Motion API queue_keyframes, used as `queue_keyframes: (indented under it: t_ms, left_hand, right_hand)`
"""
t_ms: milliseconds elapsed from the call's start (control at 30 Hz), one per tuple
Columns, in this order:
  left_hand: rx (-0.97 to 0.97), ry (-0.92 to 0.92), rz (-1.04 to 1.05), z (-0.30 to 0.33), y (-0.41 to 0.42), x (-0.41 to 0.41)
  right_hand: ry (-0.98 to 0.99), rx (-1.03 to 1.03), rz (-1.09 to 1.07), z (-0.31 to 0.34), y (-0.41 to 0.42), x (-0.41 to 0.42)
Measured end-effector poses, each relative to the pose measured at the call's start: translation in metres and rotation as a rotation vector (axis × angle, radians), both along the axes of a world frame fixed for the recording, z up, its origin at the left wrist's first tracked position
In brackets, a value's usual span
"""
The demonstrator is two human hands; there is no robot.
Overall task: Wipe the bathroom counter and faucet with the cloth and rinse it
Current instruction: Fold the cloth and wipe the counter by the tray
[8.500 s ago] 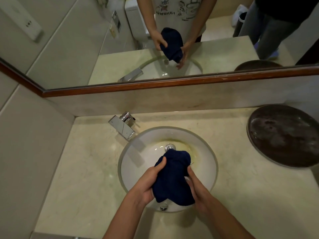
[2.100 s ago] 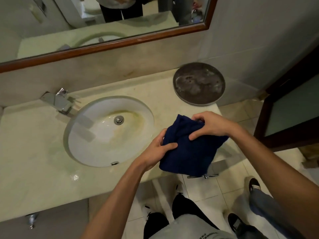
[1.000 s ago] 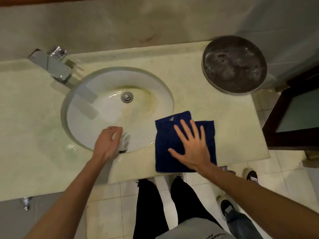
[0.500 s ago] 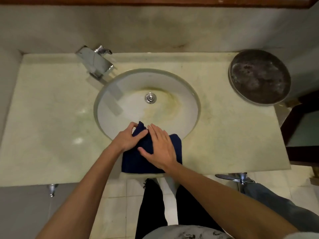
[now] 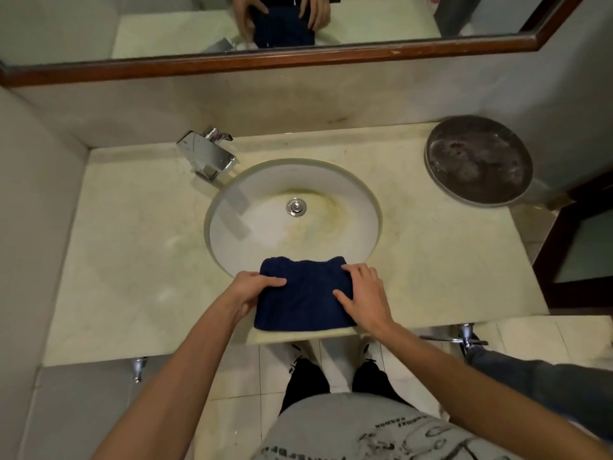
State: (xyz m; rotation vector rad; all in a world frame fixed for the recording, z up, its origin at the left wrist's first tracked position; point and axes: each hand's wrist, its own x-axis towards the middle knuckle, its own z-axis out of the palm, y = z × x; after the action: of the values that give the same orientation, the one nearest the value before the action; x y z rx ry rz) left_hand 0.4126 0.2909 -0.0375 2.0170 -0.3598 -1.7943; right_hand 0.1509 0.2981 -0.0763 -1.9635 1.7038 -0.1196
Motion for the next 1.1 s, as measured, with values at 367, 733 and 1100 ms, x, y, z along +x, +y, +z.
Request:
queue_keyframes:
  t_ms: [367, 733, 1100]
  left_hand:
    - [-0.135, -0.403, -0.534, 0.018, 0.006, -0.012]
    - [-0.641, -0.353, -0.753, 0.092, -0.008, -0.036]
    - [-0.603, -0.823, -1.051, 0.125, -0.037, -0.092]
  right_hand:
    - [0.017, 0.134, -0.029, 0.007, -0.013, 0.007]
    - [-0.455, 0.218, 0.243, 0.050, -0.042, 0.002]
    - [-0.455, 0.246, 0.301, 0.089, -0.072, -0.062]
